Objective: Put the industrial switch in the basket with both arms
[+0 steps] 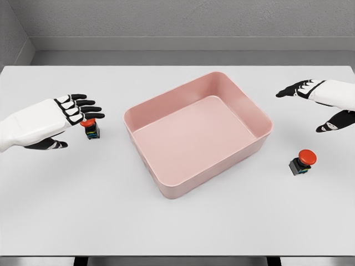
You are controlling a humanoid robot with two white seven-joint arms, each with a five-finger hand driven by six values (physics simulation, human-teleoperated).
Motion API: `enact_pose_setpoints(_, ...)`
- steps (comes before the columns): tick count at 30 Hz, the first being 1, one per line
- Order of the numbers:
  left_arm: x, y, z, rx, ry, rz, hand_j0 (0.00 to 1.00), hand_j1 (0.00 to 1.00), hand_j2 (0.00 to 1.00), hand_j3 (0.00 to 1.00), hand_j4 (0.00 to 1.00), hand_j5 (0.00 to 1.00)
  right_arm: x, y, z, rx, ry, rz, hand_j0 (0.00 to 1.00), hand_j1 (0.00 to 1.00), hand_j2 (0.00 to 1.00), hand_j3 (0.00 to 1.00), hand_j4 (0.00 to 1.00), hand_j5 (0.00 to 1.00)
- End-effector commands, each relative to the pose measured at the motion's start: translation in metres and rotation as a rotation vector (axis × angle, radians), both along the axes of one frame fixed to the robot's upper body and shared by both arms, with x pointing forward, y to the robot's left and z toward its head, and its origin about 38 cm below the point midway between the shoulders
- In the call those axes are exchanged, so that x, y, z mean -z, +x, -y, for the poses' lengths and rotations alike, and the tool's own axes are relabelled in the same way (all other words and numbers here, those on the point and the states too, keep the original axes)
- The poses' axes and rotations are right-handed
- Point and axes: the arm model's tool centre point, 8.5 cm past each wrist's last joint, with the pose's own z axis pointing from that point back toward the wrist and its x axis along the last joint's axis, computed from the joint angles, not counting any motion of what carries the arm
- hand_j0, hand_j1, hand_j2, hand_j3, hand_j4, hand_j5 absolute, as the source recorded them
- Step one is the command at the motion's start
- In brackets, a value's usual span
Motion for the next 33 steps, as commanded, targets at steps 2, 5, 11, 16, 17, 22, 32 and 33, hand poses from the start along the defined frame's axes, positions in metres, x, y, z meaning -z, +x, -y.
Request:
enact_pose_setpoints(2, -0.001, 0.002, -0.002, -0.007, -0.001, 0.003, 1.00, 1.00, 1.00, 1.00, 1.00, 1.00, -0.001, 0.000, 0.000, 0.007, 0.015, 0.009, 1.00, 1.00, 1.00, 1.00, 1.00, 1.00)
enact_pose_setpoints(5, -0.008, 0.006, -0.002, -0.004, 0.036, 0.041, 1.00, 1.00, 1.00, 1.00, 1.00, 1.00, 0.004, -0.003, 0.005, 0.014, -0.001, -0.014, 1.00, 1.00, 1.00, 1.00, 1.00, 1.00)
enact_pose_setpoints(11, 0.007, 0.011, 0.008, 0.040, 0.246, 0.024, 1.00, 1.00, 1.00, 1.00, 1.00, 1.00, 0.016, -0.013, 0.028, 0.068, -0.041, -0.058, 1.00, 1.00, 1.00, 1.00, 1.00, 1.00)
enact_pose_setpoints(16, 0.010, 0.027, 0.015, 0.034, 0.175, -0.009, 1.00, 1.00, 1.00, 1.00, 1.00, 1.00, 0.031, -0.018, 0.035, 0.089, -0.040, -0.100, 1.00, 1.00, 1.00, 1.00, 1.00, 1.00)
enact_pose_setpoints(17, 0.010, 0.030, 0.011, 0.019, 0.165, -0.019, 1.00, 1.00, 1.00, 1.00, 1.00, 1.00, 0.033, -0.019, 0.036, 0.091, -0.041, -0.105, 1.00, 1.00, 1.00, 1.00, 1.00, 1.00)
enact_pose_setpoints(22, 0.027, 0.053, 0.010, -0.022, 0.112, -0.100, 1.00, 1.00, 1.00, 1.00, 1.00, 1.00, 0.042, -0.031, 0.035, 0.025, -0.041, -0.124, 1.00, 1.00, 1.00, 1.00, 1.00, 1.00)
enact_pose_setpoints(32, 0.046, 0.073, 0.008, -0.071, 0.096, -0.134, 1.00, 1.00, 1.00, 1.00, 1.00, 1.00, 0.061, -0.041, 0.030, 0.007, -0.033, -0.174, 1.00, 1.00, 1.00, 1.00, 1.00, 1.00)
enact_pose_setpoints(33, 0.046, 0.073, 0.009, -0.068, 0.094, -0.134, 1.00, 1.00, 1.00, 1.00, 1.00, 1.00, 0.062, -0.041, 0.029, 0.006, -0.032, -0.175, 1.00, 1.00, 1.00, 1.00, 1.00, 1.00)
